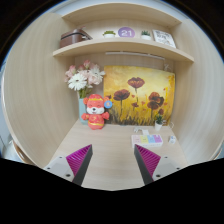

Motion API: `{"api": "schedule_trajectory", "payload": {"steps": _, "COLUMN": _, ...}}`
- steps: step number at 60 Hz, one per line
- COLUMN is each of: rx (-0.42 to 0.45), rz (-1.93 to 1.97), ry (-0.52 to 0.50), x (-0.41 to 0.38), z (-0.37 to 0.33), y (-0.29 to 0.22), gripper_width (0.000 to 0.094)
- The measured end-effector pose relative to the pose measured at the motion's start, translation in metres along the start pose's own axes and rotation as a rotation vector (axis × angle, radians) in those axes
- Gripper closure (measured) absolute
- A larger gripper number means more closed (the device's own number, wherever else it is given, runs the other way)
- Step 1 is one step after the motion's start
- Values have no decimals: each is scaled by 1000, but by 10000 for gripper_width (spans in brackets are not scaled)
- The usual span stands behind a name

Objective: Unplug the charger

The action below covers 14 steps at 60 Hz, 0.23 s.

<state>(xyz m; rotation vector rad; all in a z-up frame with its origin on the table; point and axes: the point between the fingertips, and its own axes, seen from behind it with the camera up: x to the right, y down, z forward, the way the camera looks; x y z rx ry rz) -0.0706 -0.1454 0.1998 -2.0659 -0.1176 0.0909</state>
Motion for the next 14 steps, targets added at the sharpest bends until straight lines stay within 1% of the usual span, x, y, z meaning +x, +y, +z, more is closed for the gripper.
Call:
{"api": "schedule_trajectory", "payload": {"steps": 10, "rx": 4, "rz": 6, "ry": 11, "x": 5, "z": -3, "y": 2, "gripper_width": 75}}
{"api": "schedule_trajectory", "payload": {"steps": 14, "rx": -8, "rz": 13, "ry": 8, "x": 5, "z": -3, "y": 5, "gripper_width": 78}}
